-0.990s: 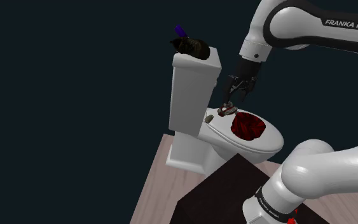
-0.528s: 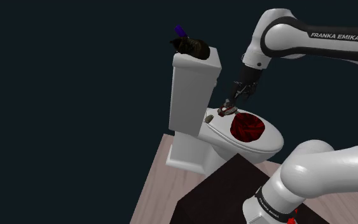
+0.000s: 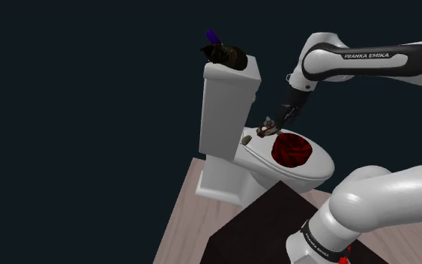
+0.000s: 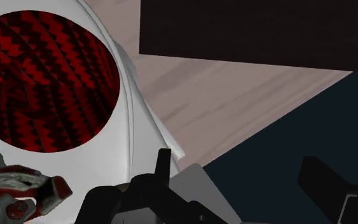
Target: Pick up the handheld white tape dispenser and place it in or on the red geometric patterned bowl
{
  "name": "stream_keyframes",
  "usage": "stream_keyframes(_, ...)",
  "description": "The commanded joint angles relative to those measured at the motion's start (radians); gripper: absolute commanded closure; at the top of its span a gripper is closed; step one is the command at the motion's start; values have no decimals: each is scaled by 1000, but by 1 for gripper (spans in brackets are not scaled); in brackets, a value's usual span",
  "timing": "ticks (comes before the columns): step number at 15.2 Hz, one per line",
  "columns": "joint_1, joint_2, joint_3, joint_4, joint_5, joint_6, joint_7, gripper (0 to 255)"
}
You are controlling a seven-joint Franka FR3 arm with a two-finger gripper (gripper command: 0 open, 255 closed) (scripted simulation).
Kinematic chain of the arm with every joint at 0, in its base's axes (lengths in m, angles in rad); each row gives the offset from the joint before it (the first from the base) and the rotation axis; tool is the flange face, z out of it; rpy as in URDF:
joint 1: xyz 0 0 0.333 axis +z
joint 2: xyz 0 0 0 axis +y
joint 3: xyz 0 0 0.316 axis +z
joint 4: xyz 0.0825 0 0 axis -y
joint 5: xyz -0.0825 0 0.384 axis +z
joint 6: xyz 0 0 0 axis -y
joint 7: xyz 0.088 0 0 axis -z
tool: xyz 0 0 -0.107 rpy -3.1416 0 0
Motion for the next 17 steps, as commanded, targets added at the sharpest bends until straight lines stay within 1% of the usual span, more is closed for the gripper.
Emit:
stream_keyframes(1,-8,39,-45,10,-29,34,-68,0)
stream_keyframes(6,-12,182,-158,61,-68,138,-232,0)
stream_keyframes(10,-1,319,-245,127,-63,219,-372,0)
stream_keyframes(14,13,477,-325,214,-13,291,-527,0)
stream_keyframes(17,16,609,-371,294,59,334,-657,0)
